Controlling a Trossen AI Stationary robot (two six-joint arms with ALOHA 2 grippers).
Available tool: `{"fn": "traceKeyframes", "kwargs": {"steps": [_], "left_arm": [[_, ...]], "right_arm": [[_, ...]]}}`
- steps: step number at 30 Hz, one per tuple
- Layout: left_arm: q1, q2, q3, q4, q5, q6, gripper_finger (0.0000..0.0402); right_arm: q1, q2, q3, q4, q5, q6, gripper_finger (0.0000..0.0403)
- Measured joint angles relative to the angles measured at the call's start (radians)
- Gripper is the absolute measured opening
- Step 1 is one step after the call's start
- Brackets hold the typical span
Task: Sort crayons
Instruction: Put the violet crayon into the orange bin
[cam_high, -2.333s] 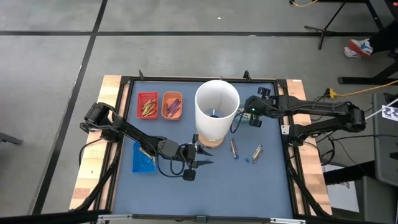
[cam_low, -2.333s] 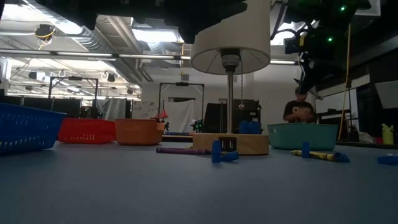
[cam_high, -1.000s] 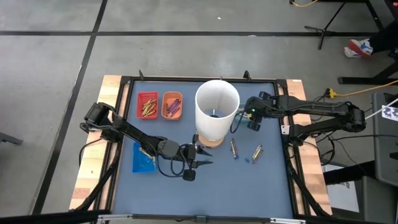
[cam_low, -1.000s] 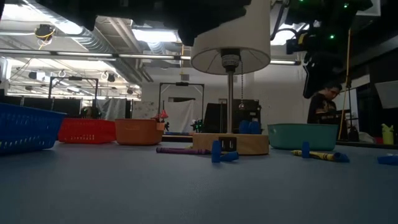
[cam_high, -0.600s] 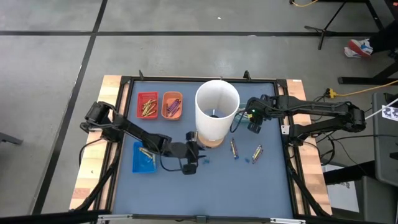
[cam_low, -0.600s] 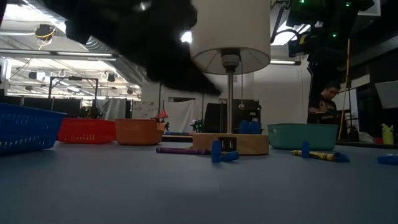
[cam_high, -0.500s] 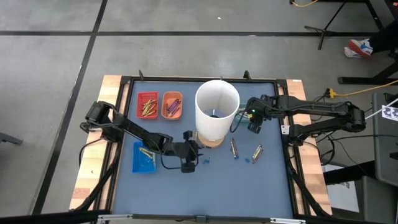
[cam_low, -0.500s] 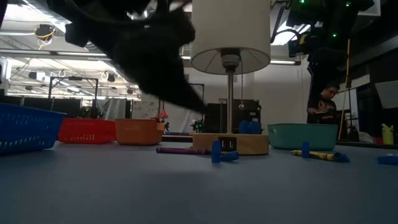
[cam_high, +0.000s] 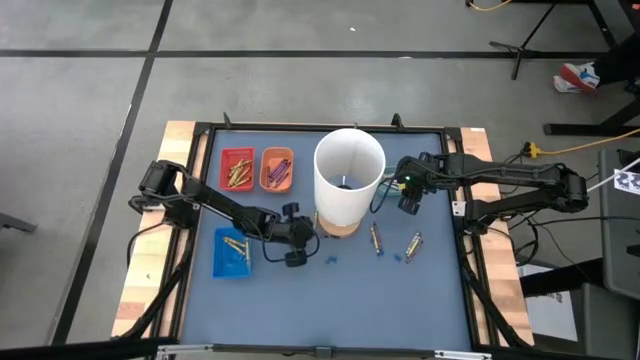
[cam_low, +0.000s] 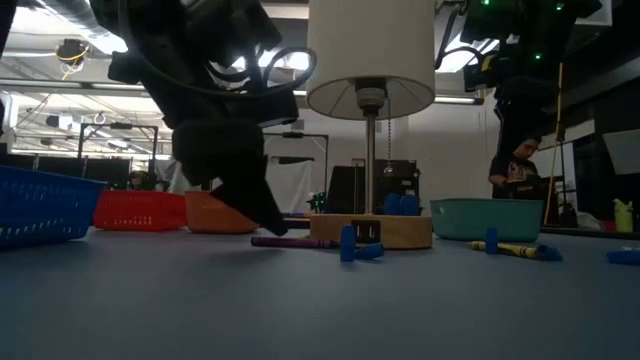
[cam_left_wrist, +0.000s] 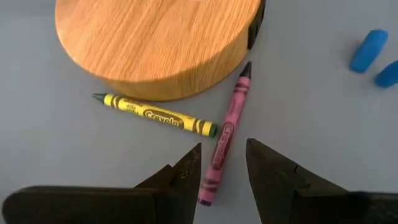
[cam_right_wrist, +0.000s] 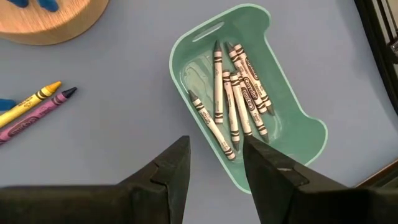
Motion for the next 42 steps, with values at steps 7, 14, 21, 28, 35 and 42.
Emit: {"fn": "traceKeyframes", "kwargs": {"steps": [7, 14, 21, 28, 35, 42], "left_arm": [[0.002, 0.000, 0.000, -0.045, 0.020, -0.002, 0.0111], [0.013, 0.000, 0.001, -0.117, 0.029, -0.078, 0.0111], [0.029, 0.000, 0.001, -0.115, 0.074, -0.076, 0.0096], [0.030, 0.000, 0.001, -0.114, 0.095, -0.068, 0.0045], [0.029, 0.000, 0.002, -0.117, 0.121, -0.063, 0.0009], [0.021, -0.001, 0.002, -0.118, 0.122, -0.064, 0.0002]], "right_arm": [[0.000, 0.000, 0.000, 0.000, 0.000, 0.000, 0.0147], [0.000, 0.000, 0.000, 0.000, -0.002, 0.000, 0.0147], [0.000, 0.000, 0.000, 0.000, -0.002, 0.000, 0.0147], [0.000, 0.000, 0.000, 0.000, -0.016, 0.000, 0.0147], [0.000, 0.000, 0.000, -0.011, -0.098, 0.000, 0.0147], [0.000, 0.000, 0.000, -0.084, -0.172, 0.031, 0.0147]]}}
